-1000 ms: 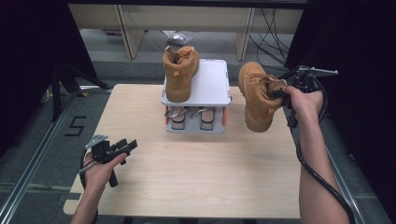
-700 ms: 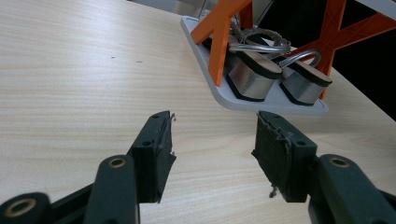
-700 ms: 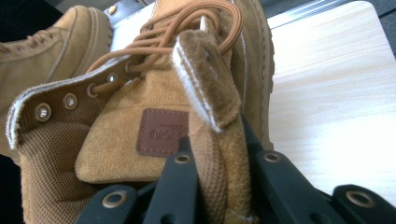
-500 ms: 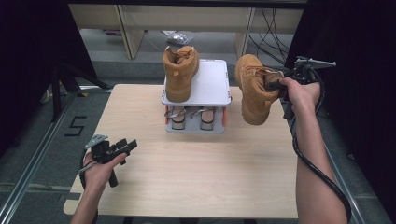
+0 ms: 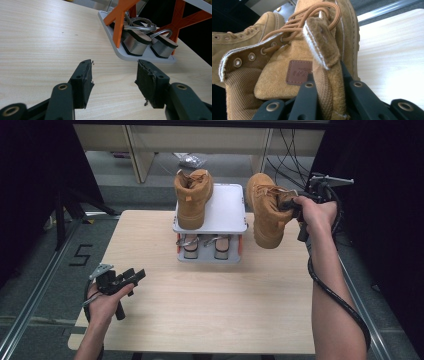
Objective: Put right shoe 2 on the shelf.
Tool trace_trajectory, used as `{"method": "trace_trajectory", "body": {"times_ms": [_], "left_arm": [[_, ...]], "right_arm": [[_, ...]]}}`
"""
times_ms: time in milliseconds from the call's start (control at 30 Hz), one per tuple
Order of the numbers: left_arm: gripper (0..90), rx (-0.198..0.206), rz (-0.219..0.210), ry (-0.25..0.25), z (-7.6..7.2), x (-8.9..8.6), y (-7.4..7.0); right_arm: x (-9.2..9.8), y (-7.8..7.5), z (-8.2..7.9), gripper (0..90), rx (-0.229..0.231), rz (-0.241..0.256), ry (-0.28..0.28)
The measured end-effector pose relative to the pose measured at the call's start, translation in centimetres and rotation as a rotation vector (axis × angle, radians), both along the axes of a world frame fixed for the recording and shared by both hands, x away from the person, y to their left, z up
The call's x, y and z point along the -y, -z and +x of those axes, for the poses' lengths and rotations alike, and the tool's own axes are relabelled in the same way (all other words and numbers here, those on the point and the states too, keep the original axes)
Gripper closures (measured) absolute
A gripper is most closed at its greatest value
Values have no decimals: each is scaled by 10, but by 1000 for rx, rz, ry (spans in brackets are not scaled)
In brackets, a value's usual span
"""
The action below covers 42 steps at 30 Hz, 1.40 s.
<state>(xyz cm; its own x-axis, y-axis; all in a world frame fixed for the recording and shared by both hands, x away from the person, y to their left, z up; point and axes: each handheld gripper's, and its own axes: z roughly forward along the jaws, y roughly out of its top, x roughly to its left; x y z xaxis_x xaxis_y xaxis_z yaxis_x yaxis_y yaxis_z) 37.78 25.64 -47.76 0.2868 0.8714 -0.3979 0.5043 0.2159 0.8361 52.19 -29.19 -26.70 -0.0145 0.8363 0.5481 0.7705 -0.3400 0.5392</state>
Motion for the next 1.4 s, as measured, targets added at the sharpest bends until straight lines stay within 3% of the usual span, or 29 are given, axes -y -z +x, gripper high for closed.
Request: {"method": "trace_trajectory", "body": {"times_ms": [33, 500, 600, 933, 1000, 1067, 1233, 1367, 1400], "left_arm": [[457, 1, -1, 0, 0, 0, 0], [457, 2, 0, 2, 0, 0, 0], [457, 2, 1, 1, 0, 0, 0], [457, 0, 0, 3, 0, 0, 1], [457, -3, 1, 0, 0, 0, 1], [457, -3, -1, 3, 0, 0, 2], [457, -4, -1, 1, 0, -1, 2], [457, -5, -2, 0, 0, -1, 2], [457, -5, -4, -1, 0, -1, 2]], "right_arm": [[-1, -1, 0, 834, 4, 17, -4], [-15, -10, 8, 829, 36, 23, -9], [-20, -13, 10, 828, 22, 32, -8], [-35, -15, 20, 825, 50, 46, -8], [-39, -16, 21, 824, 36, 61, -11], [-42, -15, 24, 823, 54, 50, -16], [-51, -17, 31, 821, 39, 78, -2], [-58, -16, 35, 819, 53, 74, -1], [-60, -17, 35, 818, 36, 89, -3]]}}
